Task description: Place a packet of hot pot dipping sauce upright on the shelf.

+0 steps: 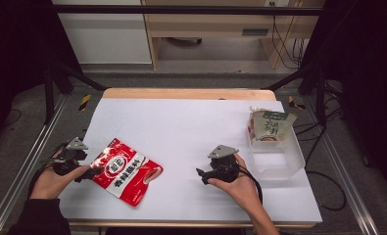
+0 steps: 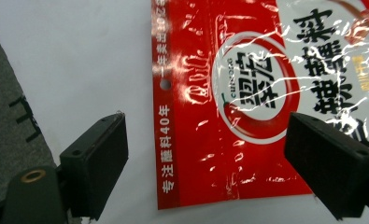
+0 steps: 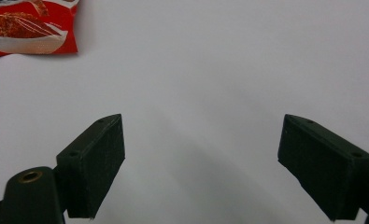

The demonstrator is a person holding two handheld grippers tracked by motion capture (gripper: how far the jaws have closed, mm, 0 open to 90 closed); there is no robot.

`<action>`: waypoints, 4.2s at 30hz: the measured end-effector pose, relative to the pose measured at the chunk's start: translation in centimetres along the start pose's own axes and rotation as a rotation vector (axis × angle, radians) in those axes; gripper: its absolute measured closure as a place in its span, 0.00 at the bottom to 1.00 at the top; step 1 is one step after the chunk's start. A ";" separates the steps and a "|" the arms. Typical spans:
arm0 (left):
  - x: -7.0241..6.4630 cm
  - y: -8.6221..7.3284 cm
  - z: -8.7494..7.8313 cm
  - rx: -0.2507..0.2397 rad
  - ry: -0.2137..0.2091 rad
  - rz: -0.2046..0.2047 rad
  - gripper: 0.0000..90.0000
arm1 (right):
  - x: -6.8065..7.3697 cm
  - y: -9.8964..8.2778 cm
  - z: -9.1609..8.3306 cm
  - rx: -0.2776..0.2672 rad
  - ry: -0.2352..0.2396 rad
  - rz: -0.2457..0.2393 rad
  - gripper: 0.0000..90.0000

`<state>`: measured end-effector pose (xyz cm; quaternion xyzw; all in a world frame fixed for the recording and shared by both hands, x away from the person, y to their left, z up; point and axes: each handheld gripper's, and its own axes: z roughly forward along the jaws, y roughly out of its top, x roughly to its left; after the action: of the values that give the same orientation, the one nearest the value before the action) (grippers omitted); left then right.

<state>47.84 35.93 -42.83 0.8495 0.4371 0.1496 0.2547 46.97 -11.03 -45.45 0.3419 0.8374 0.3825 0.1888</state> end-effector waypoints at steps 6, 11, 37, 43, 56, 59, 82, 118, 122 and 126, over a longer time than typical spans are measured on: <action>0.7 -0.7 0.5 0.058 0.007 -0.008 0.18 | 0.0 -0.1 0.1 0.006 -0.001 -0.003 0.17; 1.0 -1.0 0.9 0.077 0.000 -0.012 0.20 | 0.0 -0.1 0.2 0.015 0.001 -0.005 0.17; 1.0 -1.2 1.0 0.124 -0.063 -0.036 0.40 | 0.1 -0.2 0.4 0.033 0.007 -0.017 0.17; 1.0 -1.0 0.5 0.116 -0.076 -0.043 0.43 | 0.2 -0.3 0.5 0.037 0.009 -0.021 0.17; 0.9 -0.7 -0.2 0.093 -0.134 -0.076 0.52 | 0.2 -0.3 0.7 0.047 0.013 -0.028 0.17; 0.9 -0.8 0.0 0.101 -0.120 -0.085 0.51 | 0.2 -0.3 0.7 0.049 0.015 -0.031 0.17; -0.4 0.8 0.8 0.074 -0.027 0.006 1.00 | 0.3 -0.4 0.7 0.056 0.010 -0.047 0.17; -7.3 11.7 3.3 0.050 -0.065 0.352 1.00 | 0.3 2.8 -0.2 0.028 0.001 -0.122 0.25; -8.3 12.2 3.3 0.043 -0.067 0.376 1.00 | 0.0 3.3 -0.2 0.027 0.004 -0.127 0.26; -9.0 12.8 2.9 0.036 -0.068 0.402 1.00 | -0.1 3.5 -0.4 0.034 0.000 -0.133 0.26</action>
<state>52.62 21.47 -38.24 0.9286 0.2524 0.1611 0.2191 48.33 -9.62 -42.47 0.2887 0.8647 0.3547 0.2078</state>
